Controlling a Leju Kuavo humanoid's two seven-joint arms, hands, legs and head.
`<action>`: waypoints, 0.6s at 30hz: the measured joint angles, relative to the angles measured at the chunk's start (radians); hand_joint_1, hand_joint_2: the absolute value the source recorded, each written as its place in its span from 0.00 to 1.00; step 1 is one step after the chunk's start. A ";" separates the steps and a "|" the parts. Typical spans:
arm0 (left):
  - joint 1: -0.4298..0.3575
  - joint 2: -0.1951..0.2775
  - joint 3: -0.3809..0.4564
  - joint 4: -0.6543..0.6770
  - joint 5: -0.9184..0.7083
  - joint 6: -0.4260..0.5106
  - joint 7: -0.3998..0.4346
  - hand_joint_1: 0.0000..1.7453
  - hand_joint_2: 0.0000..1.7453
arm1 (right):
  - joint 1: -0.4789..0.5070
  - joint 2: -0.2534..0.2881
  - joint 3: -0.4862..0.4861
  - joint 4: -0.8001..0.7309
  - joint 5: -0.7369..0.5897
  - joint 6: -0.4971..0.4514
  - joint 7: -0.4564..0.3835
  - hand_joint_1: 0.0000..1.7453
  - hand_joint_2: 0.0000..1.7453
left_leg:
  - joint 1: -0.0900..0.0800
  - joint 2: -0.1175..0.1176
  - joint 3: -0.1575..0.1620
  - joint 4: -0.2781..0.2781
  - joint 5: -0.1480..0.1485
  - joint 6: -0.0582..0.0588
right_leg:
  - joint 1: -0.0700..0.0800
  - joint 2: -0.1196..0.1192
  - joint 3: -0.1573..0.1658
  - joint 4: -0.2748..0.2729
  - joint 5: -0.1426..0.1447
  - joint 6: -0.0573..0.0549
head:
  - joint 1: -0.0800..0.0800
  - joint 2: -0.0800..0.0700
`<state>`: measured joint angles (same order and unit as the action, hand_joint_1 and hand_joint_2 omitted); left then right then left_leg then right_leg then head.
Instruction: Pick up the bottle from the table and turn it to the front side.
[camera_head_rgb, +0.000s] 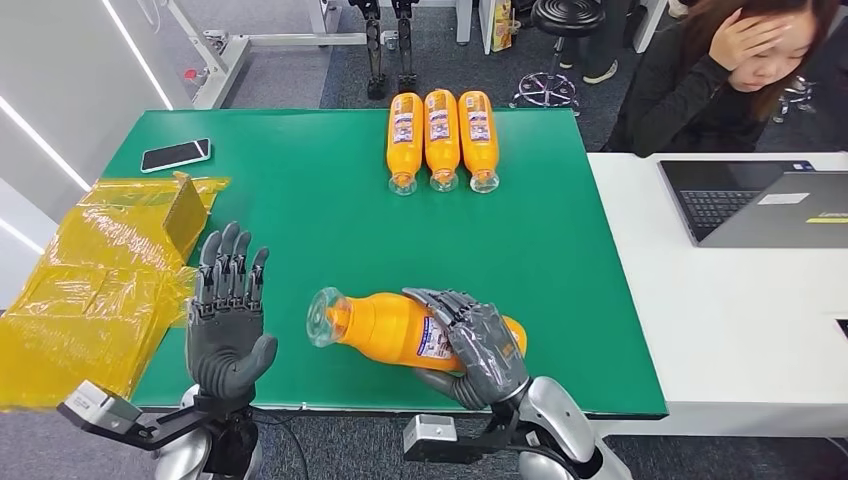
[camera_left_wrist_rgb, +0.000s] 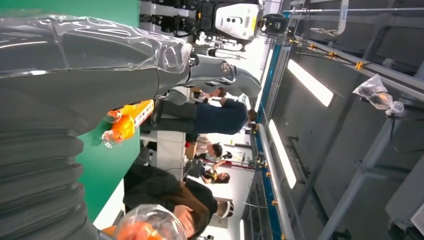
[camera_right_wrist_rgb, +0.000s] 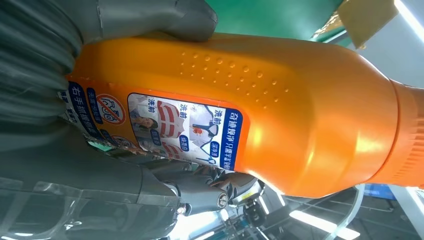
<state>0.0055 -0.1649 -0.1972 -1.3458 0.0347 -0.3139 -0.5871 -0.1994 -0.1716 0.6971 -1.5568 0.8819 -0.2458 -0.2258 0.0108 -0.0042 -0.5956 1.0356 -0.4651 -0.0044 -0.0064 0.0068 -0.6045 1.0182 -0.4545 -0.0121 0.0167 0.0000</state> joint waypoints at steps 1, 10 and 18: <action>-0.002 0.000 0.000 0.008 0.002 -0.001 0.000 0.00 1.00 | 0.004 0.001 0.002 0.000 -0.002 -0.003 -0.003 1.00 1.00 | 0.000 0.000 0.000 0.000 0.000 0.000 | 0.000 0.000 0.000 0.000 0.000 0.000 | 0.000 0.000; -0.032 -0.007 -0.009 0.084 0.067 -0.076 0.009 0.00 1.00 | 0.012 0.043 0.033 0.000 -0.035 -0.019 -0.043 1.00 1.00 | 0.000 0.000 0.000 0.000 0.000 0.000 | 0.000 0.000 0.000 0.000 0.000 0.000 | 0.000 0.000; -0.077 -0.024 -0.033 0.161 0.093 -0.097 0.009 0.00 1.00 | 0.002 0.131 0.074 0.002 -0.052 -0.013 -0.050 1.00 1.00 | 0.000 0.001 0.000 0.000 0.000 0.000 | 0.000 0.001 0.000 0.000 0.000 0.000 | 0.000 0.000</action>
<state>-0.0718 -0.1891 -0.2304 -1.1843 0.1281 -0.4107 -0.5777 -0.1978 -0.0405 0.7712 -1.5548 0.8302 -0.2592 -0.2762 0.0111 -0.0035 -0.5954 1.0356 -0.4650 -0.0046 -0.0064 0.0080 -0.6050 1.0187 -0.4544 -0.0123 0.0165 0.0000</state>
